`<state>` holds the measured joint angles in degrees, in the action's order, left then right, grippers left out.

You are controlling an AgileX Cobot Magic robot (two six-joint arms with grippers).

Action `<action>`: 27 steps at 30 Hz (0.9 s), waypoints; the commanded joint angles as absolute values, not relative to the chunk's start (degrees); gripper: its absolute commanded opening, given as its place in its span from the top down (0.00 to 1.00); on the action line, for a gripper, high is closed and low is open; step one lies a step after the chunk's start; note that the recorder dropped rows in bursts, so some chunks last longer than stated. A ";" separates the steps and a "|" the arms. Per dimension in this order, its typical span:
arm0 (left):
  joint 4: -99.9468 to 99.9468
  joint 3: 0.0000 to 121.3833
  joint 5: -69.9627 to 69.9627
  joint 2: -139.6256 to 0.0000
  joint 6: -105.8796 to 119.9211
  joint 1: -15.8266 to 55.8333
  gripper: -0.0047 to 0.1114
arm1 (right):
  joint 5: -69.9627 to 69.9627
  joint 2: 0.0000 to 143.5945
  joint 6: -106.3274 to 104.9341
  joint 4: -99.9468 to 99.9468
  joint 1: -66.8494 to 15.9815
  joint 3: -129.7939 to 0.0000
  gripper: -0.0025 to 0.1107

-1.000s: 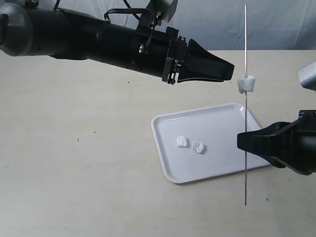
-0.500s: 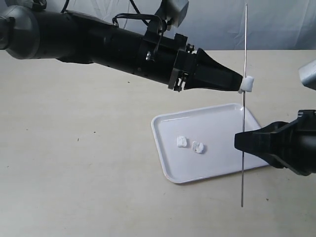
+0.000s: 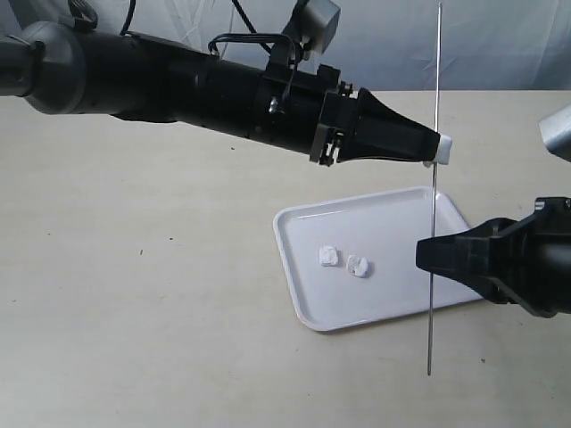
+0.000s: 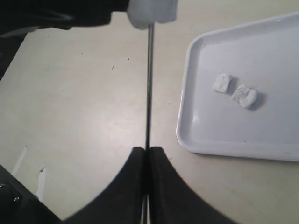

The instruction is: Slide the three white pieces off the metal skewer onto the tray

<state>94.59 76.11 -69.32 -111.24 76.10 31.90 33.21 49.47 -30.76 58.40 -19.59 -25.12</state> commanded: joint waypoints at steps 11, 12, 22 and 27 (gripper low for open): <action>95.99 75.99 -69.96 -111.71 76.40 32.11 0.71 | 33.65 49.53 -31.47 59.49 -19.35 -25.46 0.98; 95.99 75.99 -69.96 -111.71 76.24 32.11 0.72 | 33.65 49.53 -31.47 59.49 -19.35 -25.46 0.98; 95.05 75.99 -69.96 -111.71 75.48 32.40 0.96 | 33.18 49.53 -32.99 61.30 -19.35 -25.46 0.98; 96.17 75.99 -69.96 -111.71 75.64 32.91 0.96 | 33.18 49.53 -33.12 61.31 -19.35 -25.46 0.98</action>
